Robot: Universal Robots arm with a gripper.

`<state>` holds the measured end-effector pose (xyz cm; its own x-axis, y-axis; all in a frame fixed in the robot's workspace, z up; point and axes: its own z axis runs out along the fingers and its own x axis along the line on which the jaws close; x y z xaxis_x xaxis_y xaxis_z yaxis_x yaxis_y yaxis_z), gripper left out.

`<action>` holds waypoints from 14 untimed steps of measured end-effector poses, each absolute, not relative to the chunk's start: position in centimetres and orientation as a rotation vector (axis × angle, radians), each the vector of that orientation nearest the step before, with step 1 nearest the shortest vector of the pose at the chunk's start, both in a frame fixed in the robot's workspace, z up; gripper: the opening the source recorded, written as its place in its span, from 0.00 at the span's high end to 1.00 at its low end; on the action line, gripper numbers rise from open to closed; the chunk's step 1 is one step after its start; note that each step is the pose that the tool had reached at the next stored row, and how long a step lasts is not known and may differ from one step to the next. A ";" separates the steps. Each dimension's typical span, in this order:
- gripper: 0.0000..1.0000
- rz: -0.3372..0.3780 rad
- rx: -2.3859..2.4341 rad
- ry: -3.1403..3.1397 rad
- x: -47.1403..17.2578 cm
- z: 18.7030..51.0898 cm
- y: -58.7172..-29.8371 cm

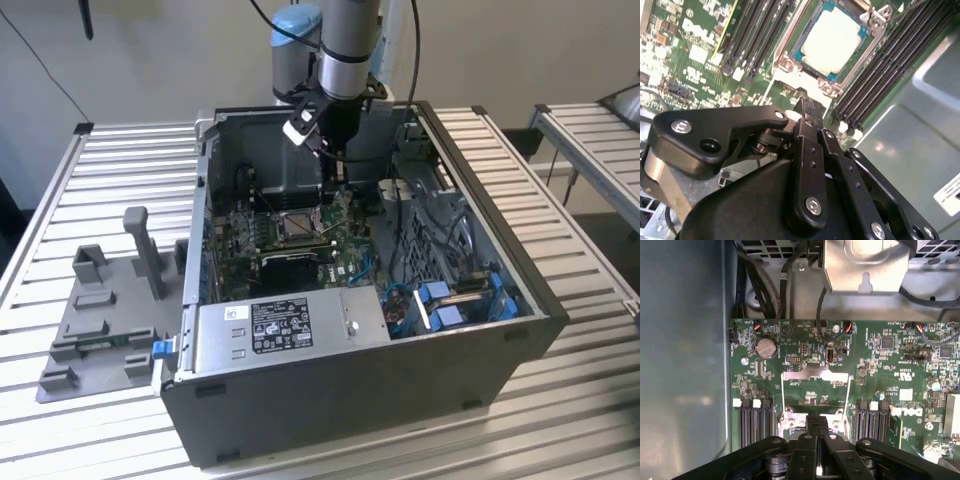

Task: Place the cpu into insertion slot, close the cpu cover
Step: 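Close the cpu cover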

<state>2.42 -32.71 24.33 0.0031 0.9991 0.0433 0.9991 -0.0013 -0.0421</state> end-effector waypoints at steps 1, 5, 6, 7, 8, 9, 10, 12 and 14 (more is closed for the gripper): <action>0.89 0.002 -2.180 -2.175 2.8 24.3 -32.7; 0.89 0.016 -2.174 -2.168 4.5 24.3 -32.7; 0.89 0.018 -2.173 -2.167 4.9 24.3 -32.7; 0.89 0.020 -2.172 -2.166 5.4 24.3 -32.7; 0.89 0.022 -2.171 -2.165 5.8 24.3 -32.7; 0.89 0.025 -2.170 -2.164 6.3 24.3 -32.7; 0.89 0.028 -2.169 -2.162 6.7 24.2 -32.7; 0.89 0.032 -2.166 -2.160 7.6 24.2 -32.7; 0.89 0.037 -2.164 -2.158 8.4 24.1 -32.7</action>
